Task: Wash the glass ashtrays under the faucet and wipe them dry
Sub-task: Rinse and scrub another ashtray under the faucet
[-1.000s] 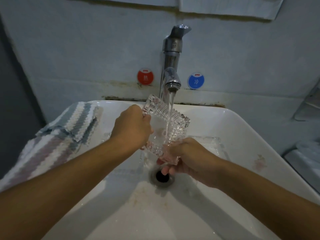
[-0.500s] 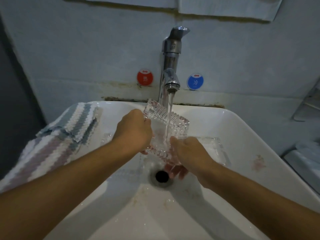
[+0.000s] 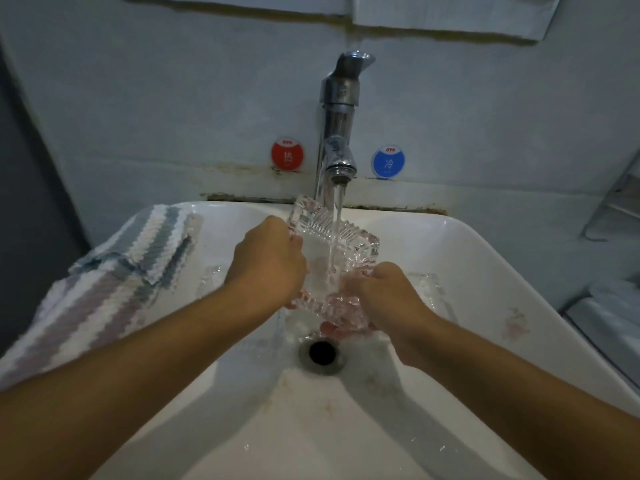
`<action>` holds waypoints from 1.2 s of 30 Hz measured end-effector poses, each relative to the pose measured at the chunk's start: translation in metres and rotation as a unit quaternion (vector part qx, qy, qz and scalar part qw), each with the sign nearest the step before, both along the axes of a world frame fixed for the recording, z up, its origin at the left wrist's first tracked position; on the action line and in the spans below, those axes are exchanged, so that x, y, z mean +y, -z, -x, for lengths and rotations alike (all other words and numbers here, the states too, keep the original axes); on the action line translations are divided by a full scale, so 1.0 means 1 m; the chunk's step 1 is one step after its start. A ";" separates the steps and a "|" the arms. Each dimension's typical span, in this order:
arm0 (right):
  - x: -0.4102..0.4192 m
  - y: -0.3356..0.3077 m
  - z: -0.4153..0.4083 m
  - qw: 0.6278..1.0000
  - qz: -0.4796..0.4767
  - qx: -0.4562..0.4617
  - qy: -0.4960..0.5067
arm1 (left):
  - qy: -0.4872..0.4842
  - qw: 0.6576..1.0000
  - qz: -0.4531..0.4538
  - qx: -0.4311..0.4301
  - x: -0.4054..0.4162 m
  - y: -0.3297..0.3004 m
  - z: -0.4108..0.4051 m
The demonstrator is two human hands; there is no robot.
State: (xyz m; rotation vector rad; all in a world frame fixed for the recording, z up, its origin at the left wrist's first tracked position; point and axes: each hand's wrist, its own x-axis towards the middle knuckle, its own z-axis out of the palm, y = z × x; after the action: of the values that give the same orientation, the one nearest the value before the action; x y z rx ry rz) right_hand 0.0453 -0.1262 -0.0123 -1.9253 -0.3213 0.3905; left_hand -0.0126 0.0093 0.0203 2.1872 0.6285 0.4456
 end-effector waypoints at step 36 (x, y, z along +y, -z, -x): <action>-0.013 -0.013 -0.011 0.998 0.047 0.014 -0.051 | 0.090 0.993 -0.013 0.081 0.016 -0.009 0.002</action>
State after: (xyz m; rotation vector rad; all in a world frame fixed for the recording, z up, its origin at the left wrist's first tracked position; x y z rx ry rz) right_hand 0.0565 -0.1397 0.0011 -1.9983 -0.3904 0.5070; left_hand -0.0144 0.0248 0.0288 2.2967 0.5083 0.1837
